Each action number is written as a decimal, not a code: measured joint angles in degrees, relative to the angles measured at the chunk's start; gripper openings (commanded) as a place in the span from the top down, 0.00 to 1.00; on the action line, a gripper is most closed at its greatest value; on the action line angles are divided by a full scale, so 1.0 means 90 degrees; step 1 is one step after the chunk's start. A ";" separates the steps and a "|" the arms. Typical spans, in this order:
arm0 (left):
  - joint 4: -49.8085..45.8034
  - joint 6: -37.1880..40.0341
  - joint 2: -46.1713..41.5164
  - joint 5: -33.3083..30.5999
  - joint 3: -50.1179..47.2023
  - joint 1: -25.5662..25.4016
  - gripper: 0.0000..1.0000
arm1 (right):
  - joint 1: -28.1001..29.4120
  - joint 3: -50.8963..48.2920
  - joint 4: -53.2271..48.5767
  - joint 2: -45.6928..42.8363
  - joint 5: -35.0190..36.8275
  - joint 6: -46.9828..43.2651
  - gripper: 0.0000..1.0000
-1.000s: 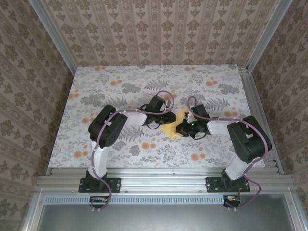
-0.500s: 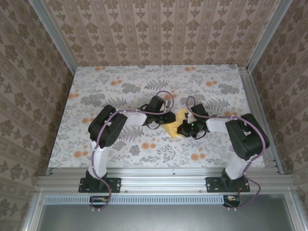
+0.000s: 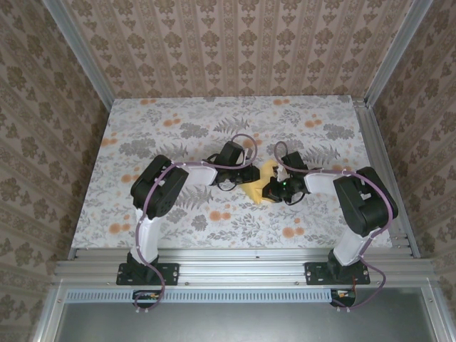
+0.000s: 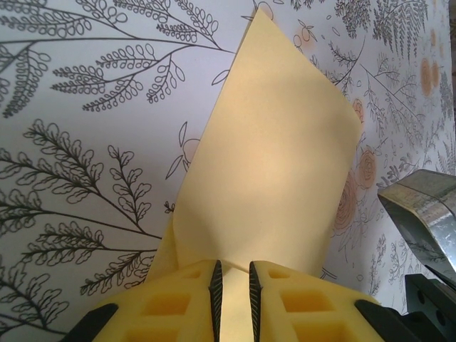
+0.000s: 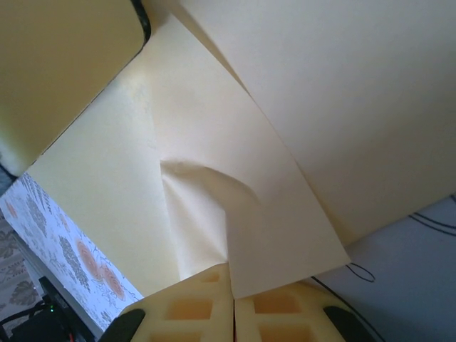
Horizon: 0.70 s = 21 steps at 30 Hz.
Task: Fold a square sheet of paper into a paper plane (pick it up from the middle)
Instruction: Fold the triangle a second time at the center of the table.
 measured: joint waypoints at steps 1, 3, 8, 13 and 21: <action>-0.0010 0.0000 0.0000 0.0005 0.0007 0.0000 0.78 | 0.0000 0.0019 -0.0036 0.0007 0.0012 -0.0019 0.91; -0.0027 0.0000 -0.0002 0.0007 0.0017 0.0000 0.77 | 0.0005 0.0041 -0.0080 0.0017 0.0034 -0.0053 0.90; -0.0100 -0.0002 -0.0032 0.0024 0.0044 0.0000 0.76 | 0.0029 0.0109 -0.0177 0.0051 0.0056 -0.0138 0.90; -0.0272 -0.0032 -0.0100 0.0022 0.0056 0.0000 0.74 | 0.0046 0.0151 -0.0257 0.0058 0.0104 -0.0170 0.90; -0.0510 -0.0129 -0.0372 0.0017 0.0046 0.0000 0.72 | 0.0070 0.0180 -0.0299 0.0075 0.0112 -0.0279 0.90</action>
